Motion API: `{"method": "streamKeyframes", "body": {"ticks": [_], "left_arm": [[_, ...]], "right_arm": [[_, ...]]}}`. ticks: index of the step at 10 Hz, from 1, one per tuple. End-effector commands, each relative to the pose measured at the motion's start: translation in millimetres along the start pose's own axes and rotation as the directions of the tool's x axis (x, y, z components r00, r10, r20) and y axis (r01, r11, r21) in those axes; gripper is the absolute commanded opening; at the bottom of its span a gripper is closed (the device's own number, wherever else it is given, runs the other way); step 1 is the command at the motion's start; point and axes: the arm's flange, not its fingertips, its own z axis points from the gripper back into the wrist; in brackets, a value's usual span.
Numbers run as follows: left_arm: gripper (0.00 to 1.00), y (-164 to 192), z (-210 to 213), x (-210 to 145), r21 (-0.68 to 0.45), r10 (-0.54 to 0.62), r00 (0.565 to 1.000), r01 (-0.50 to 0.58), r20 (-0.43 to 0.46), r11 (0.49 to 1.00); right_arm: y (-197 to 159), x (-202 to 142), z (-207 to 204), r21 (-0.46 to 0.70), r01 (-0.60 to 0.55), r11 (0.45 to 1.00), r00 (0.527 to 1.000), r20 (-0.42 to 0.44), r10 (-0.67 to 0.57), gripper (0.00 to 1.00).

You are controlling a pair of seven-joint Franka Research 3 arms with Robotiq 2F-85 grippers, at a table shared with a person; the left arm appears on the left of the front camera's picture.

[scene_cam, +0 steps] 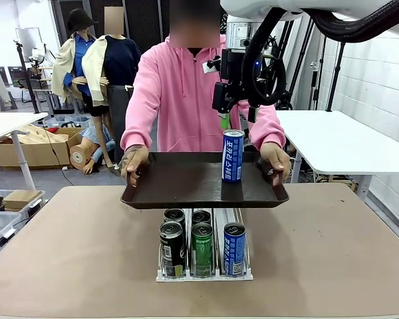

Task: Retrieve and hand over the desired beverage to the person.
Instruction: Pick up another can of the same type that the person held from the Automatic Can Dispenser.

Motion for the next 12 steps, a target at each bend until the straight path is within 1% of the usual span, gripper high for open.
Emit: {"method": "streamKeyframes", "body": {"ticks": [1, 6, 9, 10, 12], "left_arm": [[1.00, -1.6, 1.5, 0.5, -0.010, -0.005, 1.000, 0.006, 0.013, 1.000], [1.00, -1.6, 1.5, 0.5, -0.010, -0.005, 1.000, 0.006, 0.013, 1.000], [1.00, -1.6, 1.5, 0.5, -0.010, -0.005, 1.000, 0.006, 0.013, 1.000], [1.00, -1.6, 1.5, 0.5, -0.010, -0.005, 1.000, 0.006, 0.013, 1.000], [1.00, -1.6, 1.5, 0.5, -0.010, -0.005, 1.000, 0.006, 0.013, 1.000]], "right_arm": [[-0.5, 2.3, 1.1, 0.004, -0.001, 1.000, 1.000, 0.004, 0.001, 1.00], [0.0, 0.0, 0.0, 0.000, 0.000, 1.000, 1.000, 0.000, 0.000, 1.00], [-5.2, -34.9, 5.8, 0.121, 0.027, 0.992, 0.998, 0.049, -0.033, 1.00], [-7.5, -48.0, 6.0, 0.138, 0.042, 0.990, 0.996, 0.067, -0.052, 1.00], [-28.9, -75.2, 2.5, 0.212, 0.052, 0.976, 0.994, 0.082, -0.071, 1.00]]}}
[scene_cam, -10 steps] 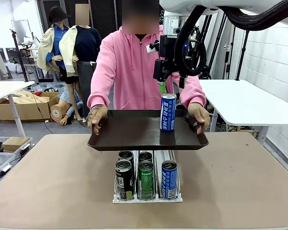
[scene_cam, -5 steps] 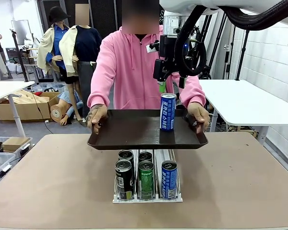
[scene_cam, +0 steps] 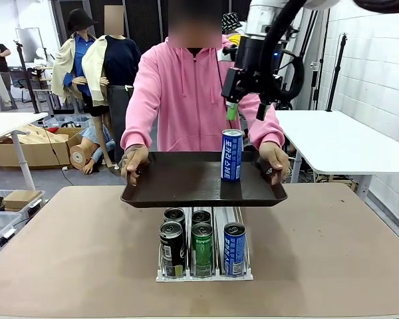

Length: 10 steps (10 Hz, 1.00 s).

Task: Retrieve and hand over the desired beverage to the person.
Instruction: Pick up another can of the same type that the person held from the Automatic Can Dispenser.

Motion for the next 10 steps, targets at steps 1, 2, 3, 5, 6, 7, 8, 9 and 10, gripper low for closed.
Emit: {"method": "streamKeyframes", "body": {"ticks": [1, 2, 3, 5, 6, 7, 8, 9, 10], "left_arm": [[1.00, -1.7, 1.5, 0.6, -0.010, -0.006, 1.000, 0.006, 0.013, 1.000], [1.00, -1.7, 1.5, 0.6, -0.010, -0.006, 1.000, 0.006, 0.013, 1.000], [1.00, -1.7, 1.5, 0.6, -0.010, -0.006, 1.000, 0.006, 0.013, 1.000], [1.00, -1.7, 1.5, 0.6, -0.010, -0.006, 1.000, 0.006, 0.013, 1.000], [1.00, -1.7, 1.5, 0.6, -0.010, -0.006, 1.000, 0.006, 0.013, 1.000], [1.00, -1.7, 1.5, 0.6, -0.010, -0.006, 1.000, 0.006, 0.013, 1.000], [1.00, -1.7, 1.5, 0.6, -0.010, -0.006, 1.000, 0.006, 0.013, 1.000], [1.00, -1.7, 1.5, 0.6, -0.010, -0.006, 1.000, 0.006, 0.013, 1.000], [1.00, -1.7, 1.5, 0.6, -0.010, -0.006, 1.000, 0.006, 0.013, 1.000]], "right_arm": [[-31.6, -35.5, -19.3, 0.096, -0.003, 0.995, 0.999, 0.052, -0.002, 1.00], [-46.5, -48.7, -23.4, 0.137, 0.017, 0.990, 0.996, 0.084, -0.028, 1.00], [-57.2, -64.5, -31.2, 0.192, 0.029, 0.981, 0.990, 0.127, -0.054, 1.00], [-81.0, -101.2, -54.4, 0.322, 0.027, 0.946, 0.959, 0.260, -0.116, 1.00], [-97.9, -121.2, -62.1, 0.377, 0.016, 0.926, 0.932, 0.330, -0.150, 1.00], [-115.9, -141.3, -71.7, 0.442, 0.014, 0.897, 0.907, 0.372, -0.197, 1.00], [-136.1, -162.7, -83.1, 0.493, 0.036, 0.869, 0.872, 0.409, -0.268, 1.00], [-146.3, -181.3, -97.1, 0.535, 0.043, 0.844, 0.842, 0.435, -0.319, 1.00], [-159.5, -199.0, -105.5, 0.571, 0.035, 0.820, 0.809, 0.465, -0.358, 1.00]]}}
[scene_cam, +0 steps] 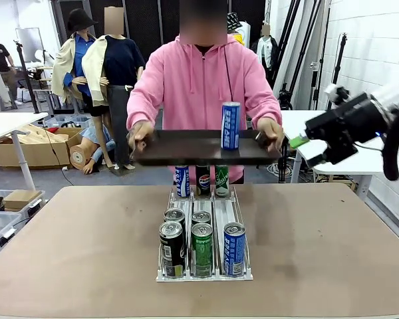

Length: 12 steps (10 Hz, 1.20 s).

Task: Retrieve and hand over the desired beverage to the person.
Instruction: Pick up another can of the same type that the person held from the Automatic Can Dispenser.

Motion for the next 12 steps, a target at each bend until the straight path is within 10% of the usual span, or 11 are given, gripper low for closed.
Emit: {"method": "streamKeyframes", "body": {"ticks": [1, 12], "left_arm": [[1.00, -1.5, 1.4, 0.5, -0.010, -0.006, 1.000, 0.006, 0.013, 1.000], [1.00, -1.5, 1.4, 0.5, -0.010, -0.006, 1.000, 0.006, 0.013, 1.000]], "right_arm": [[-20.6, -31.2, 6.4, 0.082, -0.002, 0.997, 0.994, 0.108, -0.007, 1.00], [-139.9, -78.4, 19.3, 0.360, 0.050, 0.932, 0.988, 0.119, -0.099, 1.00]]}}
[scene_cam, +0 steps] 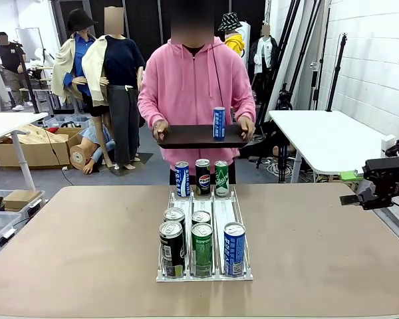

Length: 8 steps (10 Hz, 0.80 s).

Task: Retrieve and hand over the desired beverage to the person.
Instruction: Pick up another can of the same type that the person held from the Automatic Can Dispenser.

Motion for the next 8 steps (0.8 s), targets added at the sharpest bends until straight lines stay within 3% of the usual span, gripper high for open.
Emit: {"method": "streamKeyframes", "body": {"ticks": [1, 8], "left_arm": [[1.00, -1.5, 1.4, 0.5, -0.010, -0.006, 1.000, 0.006, 0.013, 1.000], [1.00, -1.5, 1.4, 0.5, -0.010, -0.006, 1.000, 0.006, 0.013, 1.000]], "right_arm": [[-3.1, 1.0, -4.6, 0.023, -0.025, 0.999, 0.999, 0.036, 0.024, 1.00], [-5.8, -7.1, -1.1, 0.029, -0.020, 0.999, 0.997, 0.070, 0.018, 1.00]]}}
